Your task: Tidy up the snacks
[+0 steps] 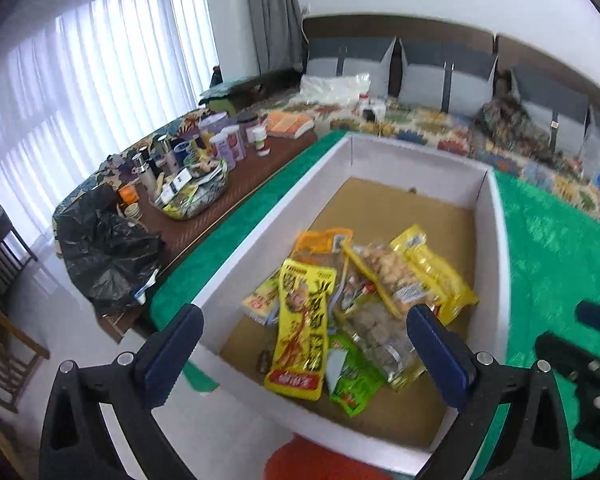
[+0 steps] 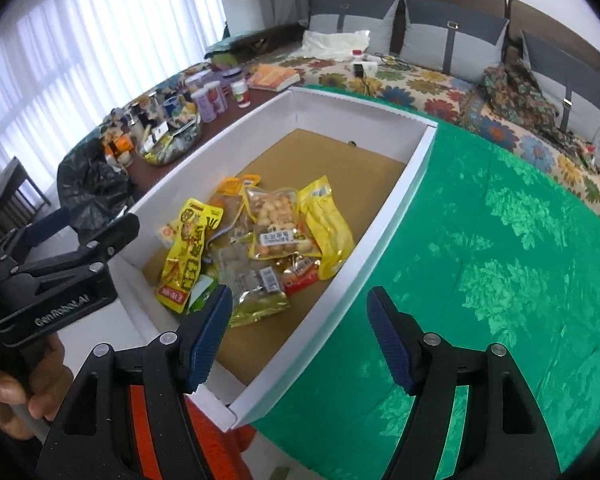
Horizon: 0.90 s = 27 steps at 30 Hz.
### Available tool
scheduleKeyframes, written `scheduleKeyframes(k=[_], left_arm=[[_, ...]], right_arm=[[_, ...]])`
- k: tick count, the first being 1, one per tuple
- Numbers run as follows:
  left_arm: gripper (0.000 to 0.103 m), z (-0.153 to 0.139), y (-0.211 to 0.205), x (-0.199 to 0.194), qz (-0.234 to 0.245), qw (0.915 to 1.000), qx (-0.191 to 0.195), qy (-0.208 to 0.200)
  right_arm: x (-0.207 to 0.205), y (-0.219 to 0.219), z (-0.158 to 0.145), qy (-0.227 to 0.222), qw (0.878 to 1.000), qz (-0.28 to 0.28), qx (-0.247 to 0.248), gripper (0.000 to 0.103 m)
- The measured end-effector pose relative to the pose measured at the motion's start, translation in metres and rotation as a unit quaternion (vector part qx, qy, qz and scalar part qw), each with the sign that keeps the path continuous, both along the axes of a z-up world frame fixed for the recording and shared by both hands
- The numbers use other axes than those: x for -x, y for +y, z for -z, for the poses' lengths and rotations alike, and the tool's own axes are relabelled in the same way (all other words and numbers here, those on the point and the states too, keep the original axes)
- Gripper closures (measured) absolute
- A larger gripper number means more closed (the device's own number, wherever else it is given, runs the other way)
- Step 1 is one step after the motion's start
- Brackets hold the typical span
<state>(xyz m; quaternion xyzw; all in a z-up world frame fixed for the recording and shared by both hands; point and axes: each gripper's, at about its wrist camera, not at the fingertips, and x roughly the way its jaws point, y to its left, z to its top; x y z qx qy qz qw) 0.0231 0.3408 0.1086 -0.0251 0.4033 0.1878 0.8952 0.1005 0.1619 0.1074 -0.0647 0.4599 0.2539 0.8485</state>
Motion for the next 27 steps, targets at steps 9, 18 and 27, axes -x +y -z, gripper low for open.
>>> scheduleKeyframes(k=[9,18,27], left_arm=[[0.002,0.005,0.017,0.008,-0.020,0.9996,0.021,0.006],[0.002,0.001,0.025,0.012,-0.019,0.9989,0.041,-0.009],[0.002,0.002,0.024,0.011,-0.020,0.9988,0.044,-0.003]], right_arm=[[0.000,0.005,-0.012,-0.009,1.000,0.011,0.006,0.029],[0.003,0.021,-0.011,-0.021,0.999,0.003,0.025,0.029],[0.002,0.023,-0.011,-0.021,0.999,0.003,0.030,0.029]])
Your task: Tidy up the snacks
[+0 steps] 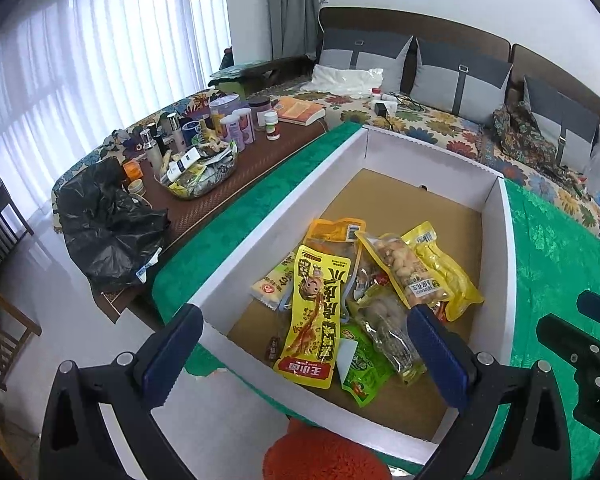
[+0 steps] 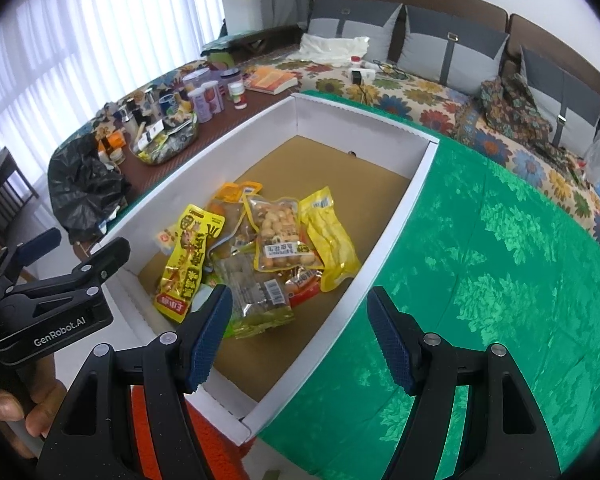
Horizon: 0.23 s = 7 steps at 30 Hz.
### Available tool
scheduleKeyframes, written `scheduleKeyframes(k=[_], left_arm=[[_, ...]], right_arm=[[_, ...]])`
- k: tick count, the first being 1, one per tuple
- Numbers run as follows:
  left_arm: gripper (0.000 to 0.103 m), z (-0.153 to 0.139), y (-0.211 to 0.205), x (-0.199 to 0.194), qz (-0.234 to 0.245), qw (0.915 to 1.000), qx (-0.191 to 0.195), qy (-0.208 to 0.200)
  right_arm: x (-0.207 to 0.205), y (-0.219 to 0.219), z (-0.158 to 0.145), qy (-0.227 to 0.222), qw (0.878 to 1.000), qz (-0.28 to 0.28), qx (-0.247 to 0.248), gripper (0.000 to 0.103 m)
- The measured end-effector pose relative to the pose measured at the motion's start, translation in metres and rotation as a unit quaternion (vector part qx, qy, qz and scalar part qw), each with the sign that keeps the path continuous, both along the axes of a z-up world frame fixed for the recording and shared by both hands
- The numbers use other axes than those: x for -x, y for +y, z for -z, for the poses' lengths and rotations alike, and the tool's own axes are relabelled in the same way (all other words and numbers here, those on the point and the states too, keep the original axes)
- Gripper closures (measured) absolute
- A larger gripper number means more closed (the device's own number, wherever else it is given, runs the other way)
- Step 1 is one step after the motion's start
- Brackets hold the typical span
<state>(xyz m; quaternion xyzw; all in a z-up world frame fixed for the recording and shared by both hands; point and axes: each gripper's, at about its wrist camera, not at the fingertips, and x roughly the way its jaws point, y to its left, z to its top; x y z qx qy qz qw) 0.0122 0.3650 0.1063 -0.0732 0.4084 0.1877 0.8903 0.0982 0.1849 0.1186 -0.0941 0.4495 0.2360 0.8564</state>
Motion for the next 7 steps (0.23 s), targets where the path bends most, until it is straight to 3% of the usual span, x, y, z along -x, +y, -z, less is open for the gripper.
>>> scheduleKeyframes(k=[7], left_arm=[[0.000,-0.0014,-0.0038,0.0048,0.013,0.9997,0.015,-0.013]], right_arm=[[-0.0009,-0.0002,0.0024,0.001,1.000,-0.001,-0.001,0.029]])
